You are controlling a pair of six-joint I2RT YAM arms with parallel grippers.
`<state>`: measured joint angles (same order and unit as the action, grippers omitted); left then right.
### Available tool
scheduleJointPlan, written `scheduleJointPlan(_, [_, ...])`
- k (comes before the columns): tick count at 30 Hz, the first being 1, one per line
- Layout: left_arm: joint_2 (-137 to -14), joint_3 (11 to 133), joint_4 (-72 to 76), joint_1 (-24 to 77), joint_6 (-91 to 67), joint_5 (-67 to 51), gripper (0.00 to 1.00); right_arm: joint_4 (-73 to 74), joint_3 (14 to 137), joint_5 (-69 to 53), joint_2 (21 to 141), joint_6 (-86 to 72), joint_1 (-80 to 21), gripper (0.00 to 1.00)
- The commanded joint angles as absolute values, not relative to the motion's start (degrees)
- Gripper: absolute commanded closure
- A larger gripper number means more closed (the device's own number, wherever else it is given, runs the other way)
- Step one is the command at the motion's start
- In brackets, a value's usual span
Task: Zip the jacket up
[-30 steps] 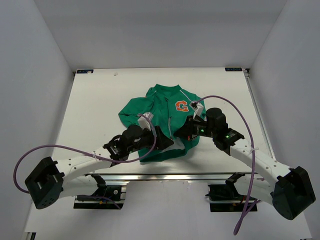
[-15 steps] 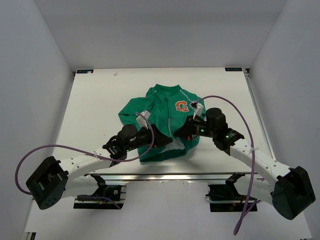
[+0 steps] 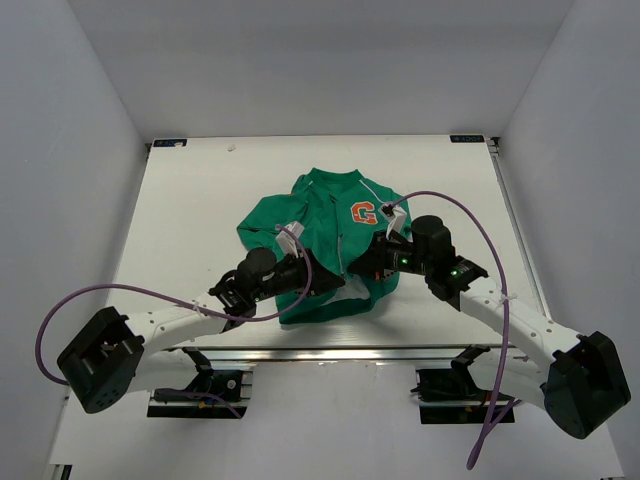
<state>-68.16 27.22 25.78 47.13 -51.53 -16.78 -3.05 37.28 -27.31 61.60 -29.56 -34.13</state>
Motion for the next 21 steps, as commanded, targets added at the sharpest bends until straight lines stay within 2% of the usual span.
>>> scheduleJointPlan(1, [-67.59,28.39,28.47,46.93,-51.33,-17.75,0.53,-4.66,39.20,-27.68,61.52,-28.92,-34.01,1.00])
scheduleJointPlan(7, [-67.50,28.39,29.70,46.93,-51.24,-16.96,0.62,-4.75,38.94,-27.86,61.61,-29.00,-34.10,1.00])
scheduleJointPlan(13, [-67.85,28.65,30.24,46.85,-51.06,-16.35,0.65,-4.83,38.67,-28.21,61.52,-29.18,-34.10,1.00])
scheduleJointPlan(16, [-67.85,28.65,29.97,46.85,-50.89,-16.09,0.70,-4.83,38.58,-28.21,61.52,-29.18,-34.01,1.00])
scheduleJointPlan(21, [-68.03,29.00,28.65,46.85,-50.45,-15.21,0.89,-5.27,38.58,-28.39,61.44,-29.53,-34.10,1.00])
